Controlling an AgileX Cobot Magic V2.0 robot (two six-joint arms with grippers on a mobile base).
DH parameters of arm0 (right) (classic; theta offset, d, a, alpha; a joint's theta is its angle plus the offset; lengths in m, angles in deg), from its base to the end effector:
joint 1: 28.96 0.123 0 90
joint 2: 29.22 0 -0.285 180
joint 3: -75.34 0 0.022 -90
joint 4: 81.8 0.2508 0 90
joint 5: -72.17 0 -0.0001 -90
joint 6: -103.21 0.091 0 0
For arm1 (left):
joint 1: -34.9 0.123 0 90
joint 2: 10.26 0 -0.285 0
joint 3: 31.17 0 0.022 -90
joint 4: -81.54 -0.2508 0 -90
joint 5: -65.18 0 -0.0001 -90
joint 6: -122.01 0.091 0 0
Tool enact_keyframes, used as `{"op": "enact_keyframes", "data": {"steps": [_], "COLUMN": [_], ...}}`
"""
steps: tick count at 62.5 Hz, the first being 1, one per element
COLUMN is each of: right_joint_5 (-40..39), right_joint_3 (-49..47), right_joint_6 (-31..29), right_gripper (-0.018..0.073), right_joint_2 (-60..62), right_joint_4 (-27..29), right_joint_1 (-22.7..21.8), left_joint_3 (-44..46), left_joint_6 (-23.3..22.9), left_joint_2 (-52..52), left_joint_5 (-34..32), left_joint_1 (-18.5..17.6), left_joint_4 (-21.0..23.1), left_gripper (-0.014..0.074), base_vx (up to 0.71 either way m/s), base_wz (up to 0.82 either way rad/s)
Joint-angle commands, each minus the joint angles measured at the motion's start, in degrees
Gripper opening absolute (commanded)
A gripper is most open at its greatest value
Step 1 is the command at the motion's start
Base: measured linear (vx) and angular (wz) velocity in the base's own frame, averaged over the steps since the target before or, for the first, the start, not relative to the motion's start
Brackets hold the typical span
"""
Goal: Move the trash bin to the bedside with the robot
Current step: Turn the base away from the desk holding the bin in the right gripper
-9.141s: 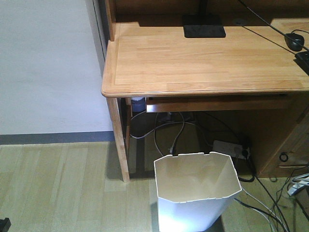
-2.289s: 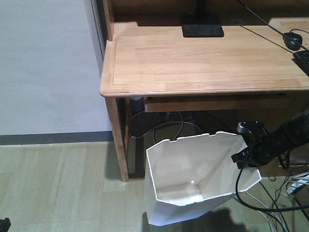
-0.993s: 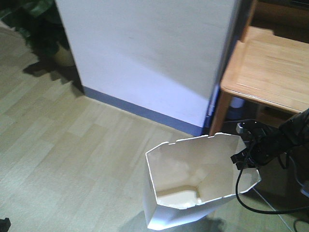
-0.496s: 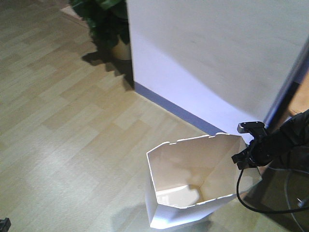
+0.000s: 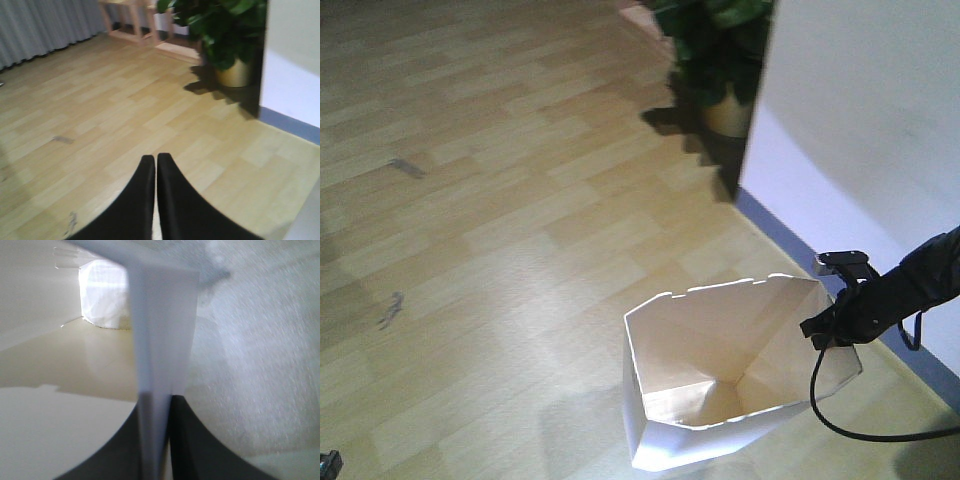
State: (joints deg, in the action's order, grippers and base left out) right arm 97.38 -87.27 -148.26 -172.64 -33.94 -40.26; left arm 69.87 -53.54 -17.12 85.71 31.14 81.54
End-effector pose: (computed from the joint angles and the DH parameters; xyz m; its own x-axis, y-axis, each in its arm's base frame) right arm 0.3337 -0.0373 -0.0231 -0.9563 -0.2402 -0.1667 -0.2786 0.9218 0.2697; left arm 0.0527 -0.0035 0.1716 -0.2750 0.0958 -0.9567 0.0872 0.9934 0.0745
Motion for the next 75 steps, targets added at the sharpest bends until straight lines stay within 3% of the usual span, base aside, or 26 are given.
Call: {"op": "enact_keyframes", "data": {"steps": [1,40,75], "right_joint_5": [8.2,8.1,8.1], "right_joint_3": [-0.9,-0.9,-0.9], "right_joint_6": [0.3,0.3,0.3], "right_gripper": [0.0,0.0,0.0], "right_joint_2": [4.4,4.4,4.4], "right_joint_4": [3.3,3.3,3.3], "right_joint_1": [-0.1,-0.1,-0.1], "left_joint_3": [-1.0,-1.0,-1.0], "left_joint_6": [-0.3,-0.3,-0.3], "left_joint_2": [1.2,1.2,1.2], "left_joint_5": [-4.0,-4.0,-4.0], "left_joint_1": [0.0,0.0,0.0], "left_joint_4": [0.0,0.0,0.0], "left_gripper": [-0.0007,-0.0007,-0.0007], "base_vx": [0.13,0.15,0.22], "base_wz": [0.77,0.62,0.18]}}
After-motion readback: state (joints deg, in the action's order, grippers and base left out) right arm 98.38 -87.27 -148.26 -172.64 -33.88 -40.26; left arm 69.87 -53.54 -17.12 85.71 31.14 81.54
